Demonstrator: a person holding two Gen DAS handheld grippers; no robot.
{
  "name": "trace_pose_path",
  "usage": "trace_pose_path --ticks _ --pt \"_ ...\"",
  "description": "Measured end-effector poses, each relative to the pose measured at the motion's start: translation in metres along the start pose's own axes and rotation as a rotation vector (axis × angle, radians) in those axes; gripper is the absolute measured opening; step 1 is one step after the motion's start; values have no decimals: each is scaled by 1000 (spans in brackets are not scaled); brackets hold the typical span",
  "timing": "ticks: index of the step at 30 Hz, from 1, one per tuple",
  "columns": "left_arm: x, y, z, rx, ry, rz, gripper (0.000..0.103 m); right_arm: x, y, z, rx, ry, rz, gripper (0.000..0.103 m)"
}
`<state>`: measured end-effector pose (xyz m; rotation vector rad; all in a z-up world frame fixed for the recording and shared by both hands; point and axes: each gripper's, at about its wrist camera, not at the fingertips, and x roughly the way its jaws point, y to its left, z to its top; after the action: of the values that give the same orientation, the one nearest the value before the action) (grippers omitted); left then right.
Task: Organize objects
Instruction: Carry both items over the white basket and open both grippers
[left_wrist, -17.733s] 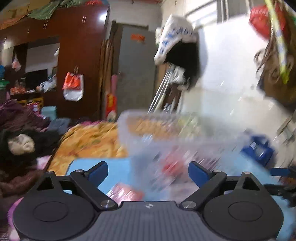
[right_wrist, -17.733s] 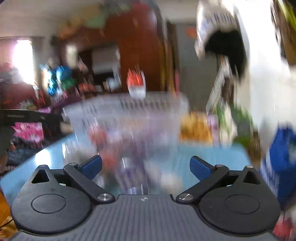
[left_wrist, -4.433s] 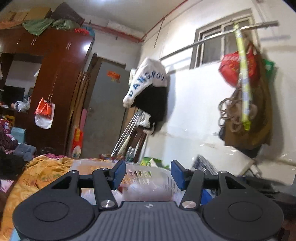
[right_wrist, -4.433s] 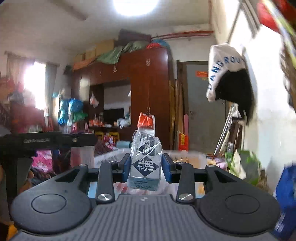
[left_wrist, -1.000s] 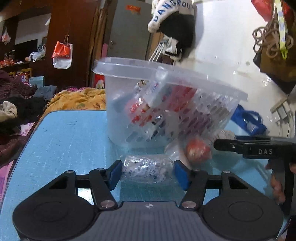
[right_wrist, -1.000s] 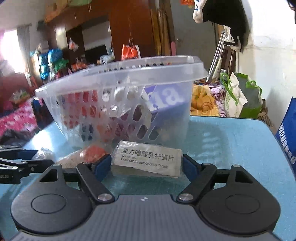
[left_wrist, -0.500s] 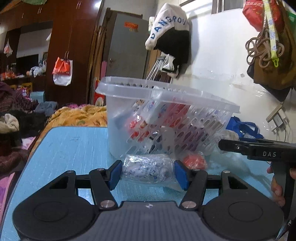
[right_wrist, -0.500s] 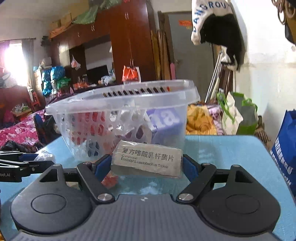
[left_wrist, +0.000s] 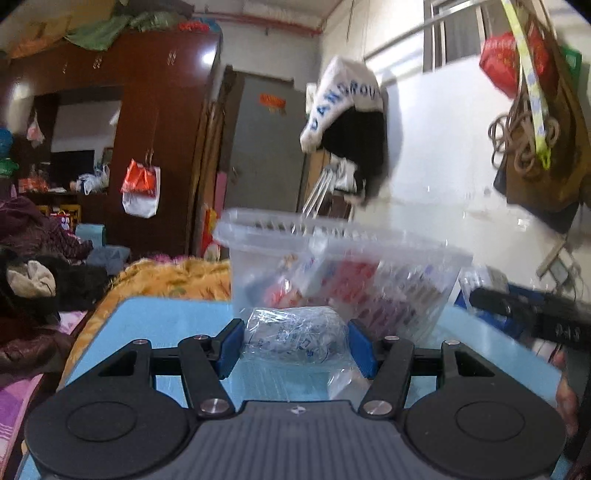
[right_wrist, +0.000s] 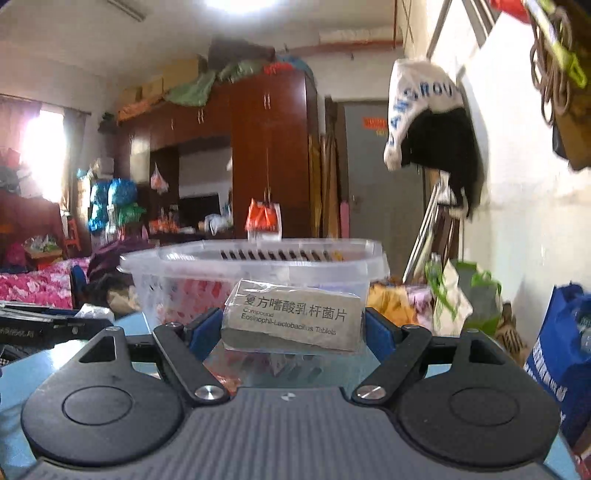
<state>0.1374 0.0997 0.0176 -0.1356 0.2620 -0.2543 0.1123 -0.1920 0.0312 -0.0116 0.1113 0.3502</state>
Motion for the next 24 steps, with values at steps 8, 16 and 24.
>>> trace_pose_path --ticks 8,16,24 --pt "25 -30 116 46 -60 -27 64 28 8 89 -79 -55 -44 83" --pt "132 -22 149 -28 139 61 64 123 -23 106 -71 110 -65 83" --pt "144 -18 136 -14 144 63 92 124 -22 94 -96 124 -34 103"
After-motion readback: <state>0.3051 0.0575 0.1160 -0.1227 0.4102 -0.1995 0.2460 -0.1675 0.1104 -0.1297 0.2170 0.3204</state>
